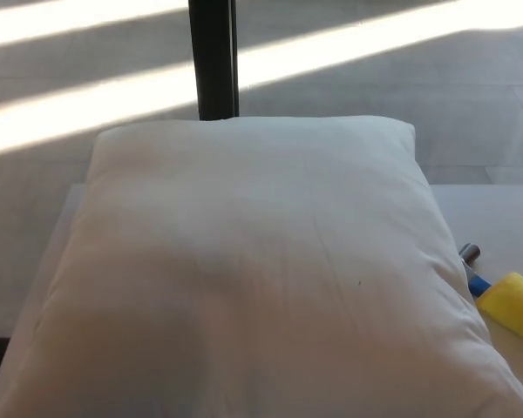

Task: A hammer is kept on the right hand side and a pillow is kept on the left hand side on the desk infront of the robot and the robot uses its right hand to pick up the hammer and makes a downward swinging motion to hit the pillow

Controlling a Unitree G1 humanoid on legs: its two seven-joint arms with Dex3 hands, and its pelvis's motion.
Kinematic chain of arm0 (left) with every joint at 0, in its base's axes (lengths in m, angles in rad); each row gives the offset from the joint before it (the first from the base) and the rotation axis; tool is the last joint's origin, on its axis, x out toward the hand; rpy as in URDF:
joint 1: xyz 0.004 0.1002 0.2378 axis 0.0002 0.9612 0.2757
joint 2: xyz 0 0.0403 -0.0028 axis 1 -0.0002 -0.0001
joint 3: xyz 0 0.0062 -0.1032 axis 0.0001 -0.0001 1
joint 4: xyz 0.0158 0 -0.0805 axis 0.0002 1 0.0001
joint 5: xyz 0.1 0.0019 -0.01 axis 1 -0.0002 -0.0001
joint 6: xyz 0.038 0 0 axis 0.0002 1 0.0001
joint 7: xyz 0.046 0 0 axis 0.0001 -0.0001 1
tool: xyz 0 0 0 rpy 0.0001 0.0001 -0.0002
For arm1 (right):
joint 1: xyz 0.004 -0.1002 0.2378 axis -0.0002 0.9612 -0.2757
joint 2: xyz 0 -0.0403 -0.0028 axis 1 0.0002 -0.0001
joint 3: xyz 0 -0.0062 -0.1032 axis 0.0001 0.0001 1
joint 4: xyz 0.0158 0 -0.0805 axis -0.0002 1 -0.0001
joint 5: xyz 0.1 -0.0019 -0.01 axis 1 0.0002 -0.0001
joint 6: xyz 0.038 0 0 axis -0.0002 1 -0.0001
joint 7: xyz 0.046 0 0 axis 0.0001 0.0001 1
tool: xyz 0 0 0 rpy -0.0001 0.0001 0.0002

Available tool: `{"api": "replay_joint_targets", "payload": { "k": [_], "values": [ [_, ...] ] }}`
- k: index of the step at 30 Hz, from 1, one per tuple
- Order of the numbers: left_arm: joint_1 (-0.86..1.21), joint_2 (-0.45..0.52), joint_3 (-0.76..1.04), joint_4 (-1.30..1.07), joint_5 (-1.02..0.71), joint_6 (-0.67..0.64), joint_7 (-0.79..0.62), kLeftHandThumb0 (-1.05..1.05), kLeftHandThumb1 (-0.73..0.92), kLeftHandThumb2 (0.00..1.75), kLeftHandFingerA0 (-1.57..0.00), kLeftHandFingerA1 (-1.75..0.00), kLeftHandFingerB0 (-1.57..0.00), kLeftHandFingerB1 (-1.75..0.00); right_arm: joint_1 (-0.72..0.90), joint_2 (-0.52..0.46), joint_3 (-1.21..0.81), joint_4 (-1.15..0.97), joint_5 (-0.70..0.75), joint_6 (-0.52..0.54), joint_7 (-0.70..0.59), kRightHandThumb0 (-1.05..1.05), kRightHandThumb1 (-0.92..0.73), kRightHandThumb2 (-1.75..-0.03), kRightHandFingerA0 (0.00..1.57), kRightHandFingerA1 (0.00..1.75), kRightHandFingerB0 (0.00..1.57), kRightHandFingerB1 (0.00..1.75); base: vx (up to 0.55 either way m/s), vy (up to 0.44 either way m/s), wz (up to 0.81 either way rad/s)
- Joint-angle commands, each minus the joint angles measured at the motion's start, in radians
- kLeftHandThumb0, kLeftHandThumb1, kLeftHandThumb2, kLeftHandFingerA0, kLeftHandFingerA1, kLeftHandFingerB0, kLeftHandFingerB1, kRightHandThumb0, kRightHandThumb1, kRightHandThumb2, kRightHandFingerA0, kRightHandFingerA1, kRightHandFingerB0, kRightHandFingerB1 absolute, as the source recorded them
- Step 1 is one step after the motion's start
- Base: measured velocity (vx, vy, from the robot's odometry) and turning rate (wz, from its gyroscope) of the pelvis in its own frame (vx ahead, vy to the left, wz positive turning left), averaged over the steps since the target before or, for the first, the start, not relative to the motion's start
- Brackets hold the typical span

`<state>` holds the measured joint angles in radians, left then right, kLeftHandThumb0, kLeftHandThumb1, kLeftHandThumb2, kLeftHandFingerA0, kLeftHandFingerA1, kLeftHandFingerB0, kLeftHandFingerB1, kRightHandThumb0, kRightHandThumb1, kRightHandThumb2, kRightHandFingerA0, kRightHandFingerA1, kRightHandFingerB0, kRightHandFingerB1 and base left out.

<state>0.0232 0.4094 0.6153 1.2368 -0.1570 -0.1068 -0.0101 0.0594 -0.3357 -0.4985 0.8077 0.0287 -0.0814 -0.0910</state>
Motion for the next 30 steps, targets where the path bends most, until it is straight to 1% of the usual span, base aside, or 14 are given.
{"api": "replay_joint_targets", "payload": {
  "k": [1, 3, 4, 6, 7, 8, 10, 16, 17, 18, 26, 27, 29, 30],
  "values": [
    [-0.011, 0.032, 0.062, 0.041, -0.083, -0.055, 0.018, -0.38, 0.52, 0.56, -0.75, -0.63, -0.76, -0.56, -0.034, -0.031, -0.106, 0.012, 0.146, 0.1, 0.021, -0.55, -0.48, -0.82, 0.57, 0.62, 0.41, 0.5, 0.0, 0.0, 0.0],
    [-0.015, 0.028, 0.073, 0.041, -0.088, -0.06, 0.025, -0.39, 0.5, 0.57, -0.78, -0.66, -0.78, -0.57, -0.057, -0.04, -0.172, 0.006, 0.219, 0.244, 0.027, -0.67, -0.65, -0.6, 0.44, 0.49, 0.36, 0.36, 0.0, 0.0, 0.0],
    [-0.017, 0.026, 0.078, 0.043, -0.09, -0.057, 0.03, -0.39, 0.49, 0.56, -0.77, -0.66, -0.78, -0.57, -0.075, -0.049, -0.218, 0.009, 0.27, 0.323, 0.028, -0.67, -0.68, -0.6, 0.39, 0.71, 0.35, 0.39, 0.0, 0.0, 0.0],
    [-0.019, 0.024, 0.083, 0.043, -0.096, -0.053, 0.03, -0.39, 0.49, 0.56, -0.77, -0.66, -0.78, -0.57, -0.091, -0.056, -0.257, 0.016, 0.302, 0.377, 0.021, -0.67, -0.68, -0.6, 0.39, 0.71, 0.35, 0.39, 0.0, 0.0, 0.0],
    [-0.016, 0.027, 0.081, 0.042, -0.093, -0.056, 0.027, -0.39, 0.5, 0.56, -0.77, -0.67, -0.77, -0.58, -0.104, -0.068, -0.297, 0.035, 0.341, 0.405, 0.036, -0.35, -0.57, -1.09, 0.03, 0.55, 0.0, 0.49, 0.0, 0.0, 0.0],
    [-0.015, 0.029, 0.073, 0.041, -0.084, -0.062, 0.022, -0.42, 0.5, 0.57, -0.79, -0.67, -0.77, -0.57, -0.117, -0.092, -0.33, 0.053, 0.362, 0.413, 0.036, -0.66, -0.84, -0.67, 0.02, 0.23, 0.18, 0.29, 0.0, 0.0, 0.0],
    [-0.019, 0.028, 0.073, 0.04, -0.085, -0.059, 0.019, -0.41, 0.52, 0.56, -0.81, -0.63, -0.77, -0.55, -0.133, -0.142, -0.355, 0.049, 0.367, 0.477, 0.041, -0.85, -0.74, -1.06, 0.0, 0.14, 0.02, 0.16, 0.0, 0.0, 0.0],
    [-0.02, 0.026, 0.066, 0.043, -0.084, -0.063, 0.003, -0.48, 0.48, 0.57, -0.87, -0.66, -0.79, -0.57, -0.285, -0.254, -0.411, 0.048, 0.355, 0.501, -0.093, -1.05, -0.77, -1.05, 0.0, 0.02, 0.0, 0.0, 0.0, 0.0, 0.0],
    [-0.019, 0.028, 0.053, 0.039, -0.073, -0.059, 0.013, -0.54, 0.52, 0.56, -0.84, -0.64, -0.78, -0.54, -0.295, -0.264, -0.41, 0.038, 0.351, 0.497, -0.084, -0.81, -0.9, -0.67, 0.0, 0.0, 0.0, 0.0, 0.0, 0.0, 0.0],
    [-0.018, 0.028, 0.043, 0.032, -0.065, -0.056, 0.02, -0.54, 0.51, 0.56, -0.81, -0.64, -0.74, -0.56, -0.305, -0.285, -0.382, 0.038, 0.32, 0.479, -0.054, -1.01, -0.85, -1.11, 0.0, 0.05, 0.0, 0.0, 0.0, 0.0, 0.0],
    [-0.022, 0.03, 0.041, 0.024, -0.091, -0.042, -0.021, -0.58, 0.57, 0.57, -0.75, -0.64, -0.76, -0.6, -0.456, -0.302, -0.41, -0.006, 0.358, 0.329, -0.002, -0.93, -0.74, -1.01, 0.0, 0.04, 0.0, 0.0, 0.0, 0.0, 0.0],
    [-0.018, 0.033, 0.016, 0.021, -0.066, -0.048, -0.005, -0.61, 0.58, 0.58, -0.77, -0.6, -0.78, -0.57, -0.469, -0.296, -0.387, -0.043, 0.342, 0.33, -0.013, -0.75, -0.81, -0.66, 0.0, 0.02, 0.0, 0.14, 0.0, 0.0, 0.0],
    [-0.023, 0.035, 0.022, 0.024, -0.084, -0.046, -0.012, -0.61, 0.58, 0.58, -0.78, -0.6, -0.73, -0.55, -0.475, -0.283, -0.335, -0.118, 0.321, 0.299, 0.025, -0.78, -0.8, -0.67, 0.0, 0.01, 0.0, 0.15, 0.0, 0.0, 0.0],
    [-0.054, 0.03, 0.056, 0.031, -0.126, -0.037, -0.032, -0.61, 0.58, 0.57, -0.71, -0.56, -0.68, -0.52, -0.474, -0.288, -0.249, -0.216, 0.274, 0.25, 0.083, -0.93, -0.7, -1.02, 0.0, 0.07, 0.02, 0.05, 0.0, 0.0, 0.0]
  ]
}}
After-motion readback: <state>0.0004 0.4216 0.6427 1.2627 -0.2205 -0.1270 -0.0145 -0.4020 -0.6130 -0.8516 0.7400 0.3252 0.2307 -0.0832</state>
